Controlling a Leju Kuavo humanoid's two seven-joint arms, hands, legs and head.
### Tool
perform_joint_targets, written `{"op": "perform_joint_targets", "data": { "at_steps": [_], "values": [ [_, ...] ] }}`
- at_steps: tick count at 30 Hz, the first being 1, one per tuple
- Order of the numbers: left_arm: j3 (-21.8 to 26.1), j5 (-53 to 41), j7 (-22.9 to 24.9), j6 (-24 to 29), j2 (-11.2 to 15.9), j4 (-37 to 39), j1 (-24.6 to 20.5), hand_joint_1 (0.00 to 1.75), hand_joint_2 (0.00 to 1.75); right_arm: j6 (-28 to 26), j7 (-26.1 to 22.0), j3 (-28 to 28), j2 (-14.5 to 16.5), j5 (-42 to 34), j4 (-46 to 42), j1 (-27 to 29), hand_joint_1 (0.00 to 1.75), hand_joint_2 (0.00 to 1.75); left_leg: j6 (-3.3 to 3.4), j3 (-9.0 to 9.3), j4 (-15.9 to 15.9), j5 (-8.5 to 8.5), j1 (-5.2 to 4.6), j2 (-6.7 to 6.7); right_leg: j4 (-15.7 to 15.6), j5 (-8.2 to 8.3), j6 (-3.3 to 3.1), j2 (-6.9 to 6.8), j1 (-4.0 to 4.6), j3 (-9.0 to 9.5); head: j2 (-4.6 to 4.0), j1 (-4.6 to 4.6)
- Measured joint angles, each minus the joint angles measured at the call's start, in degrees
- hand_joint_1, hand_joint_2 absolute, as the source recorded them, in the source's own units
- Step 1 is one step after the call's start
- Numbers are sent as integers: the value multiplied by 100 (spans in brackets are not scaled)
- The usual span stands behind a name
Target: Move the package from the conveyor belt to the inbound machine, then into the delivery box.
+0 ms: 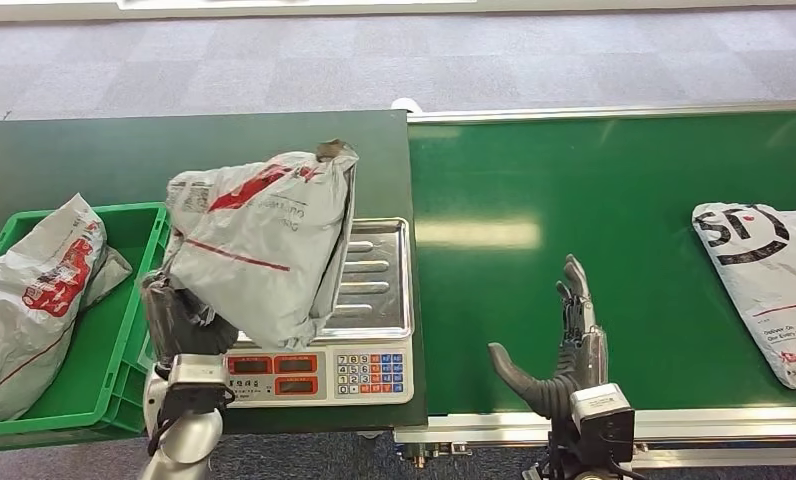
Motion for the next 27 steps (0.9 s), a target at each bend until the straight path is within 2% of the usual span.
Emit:
{"op": "perform_joint_targets", "data": {
  "at_steps": [3,5,10,14,16,19,27],
  "values": [
    [-31,-162,-60,420,68,-542,109,168,175,-9,0,18,22,-22,45,18,0,175,0,-1,0,0,0,0,0,0,0,0,1,-1,0,0],
    [44,-173,-43,514,99,-806,160,170,175,-13,0,37,30,-49,69,45,0,175,0,-1,-1,0,1,0,0,0,-1,0,1,-1,0,0],
    [726,-333,188,552,121,-1028,92,175,175,-27,0,116,31,-140,139,96,0,175,-2,3,-1,2,2,2,0,0,-1,0,2,-1,0,-1],
    [1539,-954,990,497,259,-590,-344,175,175,-49,34,146,30,-204,176,103,0,175,-3,6,-1,6,2,2,1,1,-2,-1,3,2,0,1],
    [1901,-865,1368,288,409,-207,-611,174,175,-48,64,146,26,-269,188,103,0,175,-3,7,-1,9,3,6,3,3,-3,3,4,2,0,0],
    [2347,-563,1577,98,638,301,-913,173,175,-32,92,143,7,-340,208,103,0,175,-4,7,-1,11,4,9,5,4,-4,7,6,1,0,0],
    [3318,-562,2132,256,1132,1257,-1264,162,175,-20,118,148,-20,-377,255,104,0,175,-7,-2,-1,8,4,10,5,1,-4,10,5,-9,0,2]
  ]
}}
